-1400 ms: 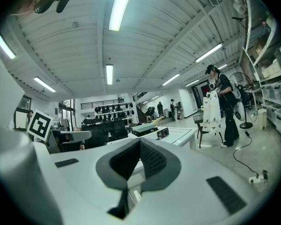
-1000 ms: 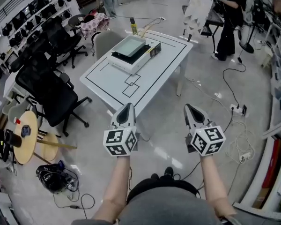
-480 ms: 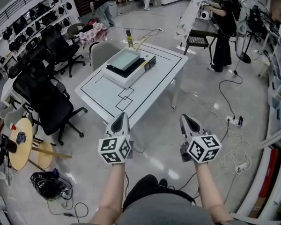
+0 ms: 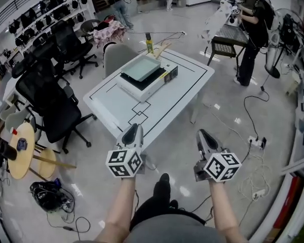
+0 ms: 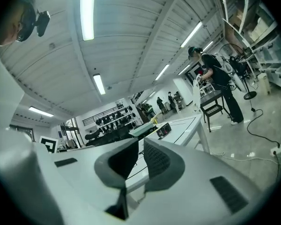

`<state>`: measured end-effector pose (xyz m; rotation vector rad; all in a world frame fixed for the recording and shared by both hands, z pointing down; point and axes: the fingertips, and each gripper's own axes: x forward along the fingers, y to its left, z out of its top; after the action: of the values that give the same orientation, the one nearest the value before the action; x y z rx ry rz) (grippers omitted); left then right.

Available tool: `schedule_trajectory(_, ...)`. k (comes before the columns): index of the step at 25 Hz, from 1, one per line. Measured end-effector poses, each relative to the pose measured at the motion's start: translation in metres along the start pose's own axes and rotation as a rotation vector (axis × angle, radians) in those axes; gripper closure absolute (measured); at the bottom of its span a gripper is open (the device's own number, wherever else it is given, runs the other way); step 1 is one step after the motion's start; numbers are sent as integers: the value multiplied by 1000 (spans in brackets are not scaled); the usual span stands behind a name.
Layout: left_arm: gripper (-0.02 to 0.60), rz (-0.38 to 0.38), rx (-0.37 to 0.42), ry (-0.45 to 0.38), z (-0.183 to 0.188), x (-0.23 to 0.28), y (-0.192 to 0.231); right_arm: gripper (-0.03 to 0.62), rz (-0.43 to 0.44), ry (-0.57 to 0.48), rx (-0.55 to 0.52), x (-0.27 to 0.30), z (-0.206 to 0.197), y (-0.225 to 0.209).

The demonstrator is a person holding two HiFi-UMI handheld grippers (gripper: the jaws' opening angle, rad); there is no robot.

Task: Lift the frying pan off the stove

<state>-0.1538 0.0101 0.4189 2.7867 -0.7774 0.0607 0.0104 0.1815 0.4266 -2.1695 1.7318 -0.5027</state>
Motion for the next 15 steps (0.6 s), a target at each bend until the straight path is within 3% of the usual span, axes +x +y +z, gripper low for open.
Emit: schedule_trajectory(15, 451, 17, -96, 16, 24, 120, 76, 497, 21, 29, 104, 134, 26, -35)
